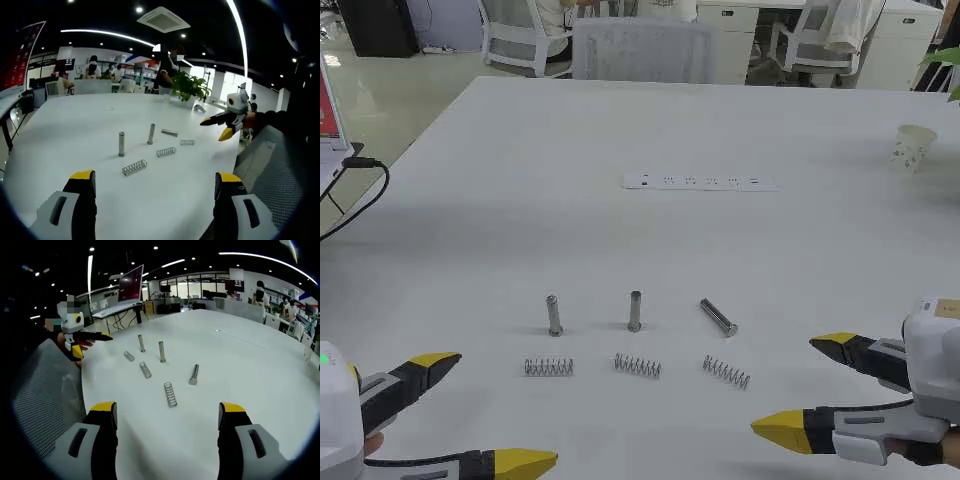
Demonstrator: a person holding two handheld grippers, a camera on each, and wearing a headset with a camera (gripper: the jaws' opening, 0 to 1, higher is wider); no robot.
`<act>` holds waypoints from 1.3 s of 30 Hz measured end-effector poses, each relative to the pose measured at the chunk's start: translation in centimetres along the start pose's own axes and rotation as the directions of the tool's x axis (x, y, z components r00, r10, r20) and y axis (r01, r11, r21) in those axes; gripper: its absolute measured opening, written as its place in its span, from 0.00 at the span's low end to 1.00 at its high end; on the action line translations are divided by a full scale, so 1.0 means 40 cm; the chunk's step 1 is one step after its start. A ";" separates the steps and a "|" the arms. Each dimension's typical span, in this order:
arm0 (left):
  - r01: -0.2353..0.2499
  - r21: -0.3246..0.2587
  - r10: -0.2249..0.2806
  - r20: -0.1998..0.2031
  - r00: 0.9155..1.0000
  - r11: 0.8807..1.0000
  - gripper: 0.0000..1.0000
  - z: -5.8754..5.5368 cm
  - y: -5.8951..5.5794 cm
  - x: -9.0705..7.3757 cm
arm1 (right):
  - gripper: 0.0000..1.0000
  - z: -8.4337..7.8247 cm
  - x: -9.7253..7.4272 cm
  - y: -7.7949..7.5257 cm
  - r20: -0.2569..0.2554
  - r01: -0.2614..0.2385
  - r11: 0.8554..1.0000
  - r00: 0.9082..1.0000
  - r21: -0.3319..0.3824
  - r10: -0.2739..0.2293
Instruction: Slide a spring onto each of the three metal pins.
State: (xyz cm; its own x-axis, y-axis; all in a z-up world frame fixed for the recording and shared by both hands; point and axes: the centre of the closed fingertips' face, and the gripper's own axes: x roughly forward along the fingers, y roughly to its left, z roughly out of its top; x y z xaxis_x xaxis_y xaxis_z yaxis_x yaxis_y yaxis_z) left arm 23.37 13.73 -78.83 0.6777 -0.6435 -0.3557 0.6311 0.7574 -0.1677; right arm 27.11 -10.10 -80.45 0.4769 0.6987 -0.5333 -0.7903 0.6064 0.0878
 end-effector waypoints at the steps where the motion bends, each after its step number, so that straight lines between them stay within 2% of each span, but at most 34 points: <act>1: 0.001 -0.002 -0.001 0.000 1.000 1.000 0.96 0.000 -0.001 0.000 | 0.83 0.000 0.001 0.001 0.000 -0.001 1.000 1.000 0.000 0.001; 39: -0.002 -0.004 0.002 0.005 1.000 1.000 0.95 -0.002 -0.005 -0.007 | 0.80 -0.013 0.002 0.004 -0.040 -0.012 1.000 0.999 -0.001 0.012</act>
State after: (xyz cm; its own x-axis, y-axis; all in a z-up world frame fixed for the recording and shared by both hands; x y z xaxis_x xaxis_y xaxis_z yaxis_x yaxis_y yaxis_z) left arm 23.04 13.76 -78.77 0.6813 -0.6423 -0.3512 0.6280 0.7593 -0.1704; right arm 26.84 -10.13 -80.92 0.4515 0.6905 -0.5651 -0.7964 0.5975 0.0938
